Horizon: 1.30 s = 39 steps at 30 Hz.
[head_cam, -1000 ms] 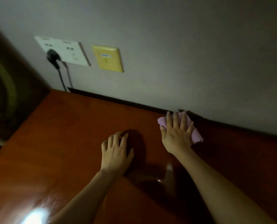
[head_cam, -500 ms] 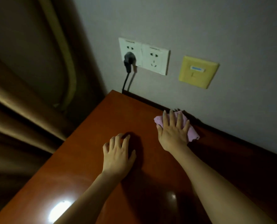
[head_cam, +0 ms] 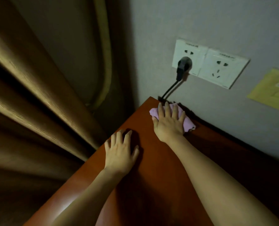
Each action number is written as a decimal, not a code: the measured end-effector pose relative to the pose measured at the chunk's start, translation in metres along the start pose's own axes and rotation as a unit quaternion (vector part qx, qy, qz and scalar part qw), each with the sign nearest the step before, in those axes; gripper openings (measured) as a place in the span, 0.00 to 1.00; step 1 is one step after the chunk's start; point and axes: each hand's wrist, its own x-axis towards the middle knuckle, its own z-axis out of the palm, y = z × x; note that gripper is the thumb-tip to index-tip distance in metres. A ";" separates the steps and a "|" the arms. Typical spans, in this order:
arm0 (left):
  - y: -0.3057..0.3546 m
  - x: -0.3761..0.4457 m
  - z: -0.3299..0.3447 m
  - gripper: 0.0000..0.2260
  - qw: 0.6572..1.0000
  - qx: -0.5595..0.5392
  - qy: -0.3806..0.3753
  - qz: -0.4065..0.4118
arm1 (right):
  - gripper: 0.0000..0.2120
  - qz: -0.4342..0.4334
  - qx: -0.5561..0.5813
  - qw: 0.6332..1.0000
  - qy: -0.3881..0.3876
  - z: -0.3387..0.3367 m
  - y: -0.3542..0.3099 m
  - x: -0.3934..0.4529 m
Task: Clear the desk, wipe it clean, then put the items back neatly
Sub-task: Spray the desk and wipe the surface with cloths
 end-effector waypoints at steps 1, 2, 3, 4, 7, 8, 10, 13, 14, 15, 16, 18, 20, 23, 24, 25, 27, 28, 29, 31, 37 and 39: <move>-0.005 0.004 -0.001 0.27 1.000 -0.005 0.001 -0.005 | 0.29 -0.005 0.001 1.000 0.001 0.000 -0.007 0.007; -0.010 0.007 -0.001 0.27 1.000 -0.009 0.003 -0.010 | 0.29 -0.010 0.001 1.000 0.002 0.000 -0.014 0.013; -0.015 0.011 -0.002 0.27 1.000 -0.010 0.006 -0.012 | 0.29 -0.015 0.000 1.000 0.004 -0.001 -0.020 0.019; -0.019 0.014 -0.002 0.27 1.000 -0.010 0.010 -0.014 | 0.29 -0.021 -0.002 1.000 0.006 -0.001 -0.027 0.024; -0.031 0.020 -0.001 0.27 0.999 -0.012 0.025 -0.021 | 0.29 -0.033 0.002 0.999 0.015 0.000 -0.043 0.040; -0.034 0.021 -0.001 0.27 0.999 -0.013 0.027 -0.025 | 0.28 -0.037 0.005 0.999 0.016 0.000 -0.048 0.044; -0.038 0.022 0.001 0.27 0.999 -0.014 0.030 -0.030 | 0.28 -0.049 0.001 0.999 0.013 0.001 -0.056 0.051; -0.041 0.021 0.003 0.26 0.999 -0.020 0.033 -0.037 | 0.28 -0.072 -0.004 0.997 -0.002 0.002 -0.063 0.055; -0.040 0.020 0.003 0.26 0.998 -0.022 0.033 -0.038 | 0.27 -0.078 -0.004 0.997 -0.008 0.001 -0.064 0.055; -0.039 0.018 0.002 0.26 0.998 -0.022 0.034 -0.038 | 0.27 -0.084 -0.005 0.996 -0.011 0.001 -0.064 0.054; -0.037 0.015 0.002 0.26 0.999 -0.021 0.034 -0.037 | 0.27 -0.093 -0.006 0.996 -0.012 0.001 -0.064 0.052; -0.033 0.010 0.000 0.26 0.999 -0.016 0.033 -0.033 | 0.27 -0.115 -0.011 0.993 -0.013 0.001 -0.066 0.046; -0.030 0.005 -0.002 0.26 0.999 -0.012 0.033 -0.032 | 0.27 -0.132 -0.008 0.991 -0.015 0.001 -0.067 0.034; -0.022 -0.003 -0.003 0.27 0.999 -0.011 0.029 -0.041 | 0.28 -0.119 0.003 0.993 -0.015 0.003 -0.066 0.017; -0.019 -0.006 -0.003 0.27 0.999 -0.011 0.025 -0.041 | 0.28 -0.106 0.006 0.994 -0.017 0.004 -0.064 0.010; -0.015 -0.009 -0.003 0.27 0.999 -0.011 0.020 -0.040 | 0.29 -0.094 0.009 0.995 -0.019 0.004 -0.062 0.003; -0.004 -0.016 -0.001 0.27 0.999 -0.011 0.011 -0.033 | 0.29 -0.079 0.017 0.997 -0.022 0.005 -0.052 -0.012; 0.002 -0.019 -0.001 0.27 1.000 -0.012 0.006 -0.026 | 0.30 -0.072 0.021 0.997 -0.021 0.005 -0.046 -0.020; 0.008 -0.023 -0.001 0.27 1.000 -0.013 0.004 -0.018 | 0.30 -0.064 0.023 0.997 -0.020 0.006 -0.039 -0.028; 0.019 -0.030 -0.001 0.26 1.000 -0.019 0.003 -0.005 | 0.30 -0.044 0.025 0.999 -0.019 0.006 -0.026 -0.046; 0.058 -0.058 0.010 0.27 0.998 -0.039 -0.025 0.029 | 0.31 0.026 0.014 0.999 -0.025 0.002 0.028 -0.096; 0.072 -0.069 0.015 0.27 0.997 -0.040 -0.033 0.049 | 0.31 0.046 0.012 0.998 -0.027 0.002 0.046 -0.110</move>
